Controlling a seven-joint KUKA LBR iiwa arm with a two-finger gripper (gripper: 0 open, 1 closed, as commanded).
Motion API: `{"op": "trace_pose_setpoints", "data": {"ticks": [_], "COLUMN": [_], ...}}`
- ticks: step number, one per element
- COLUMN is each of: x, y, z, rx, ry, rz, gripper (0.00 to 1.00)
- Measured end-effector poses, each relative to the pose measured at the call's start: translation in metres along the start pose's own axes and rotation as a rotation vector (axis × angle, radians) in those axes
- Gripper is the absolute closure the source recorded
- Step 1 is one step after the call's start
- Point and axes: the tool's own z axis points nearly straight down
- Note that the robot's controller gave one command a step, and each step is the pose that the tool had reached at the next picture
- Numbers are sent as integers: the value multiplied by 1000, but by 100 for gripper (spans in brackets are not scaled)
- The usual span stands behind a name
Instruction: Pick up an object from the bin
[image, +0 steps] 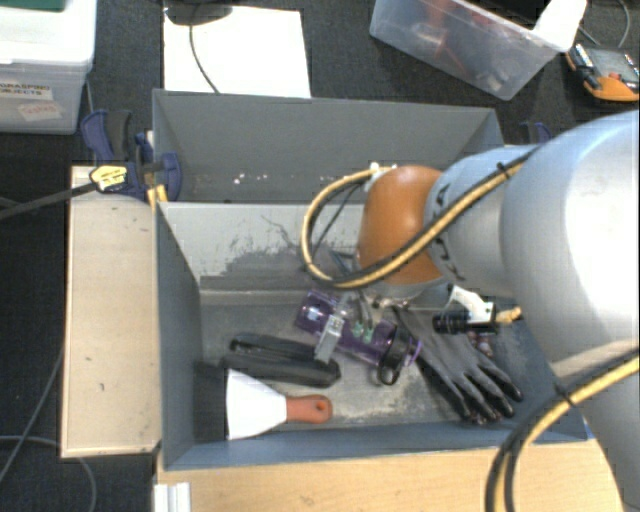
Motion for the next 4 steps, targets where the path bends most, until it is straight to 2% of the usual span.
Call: {"op": "trace_pose_setpoints", "data": {"ticks": [1, 2, 4], "x": [-2, -2, -2], "y": [-10, -10, -10], "z": [2, 2, -31], "rx": [9, 9, 8], "ry": [17, 17, 18], "rz": [46, 46, 42], "gripper": [100, 100, 100]}}
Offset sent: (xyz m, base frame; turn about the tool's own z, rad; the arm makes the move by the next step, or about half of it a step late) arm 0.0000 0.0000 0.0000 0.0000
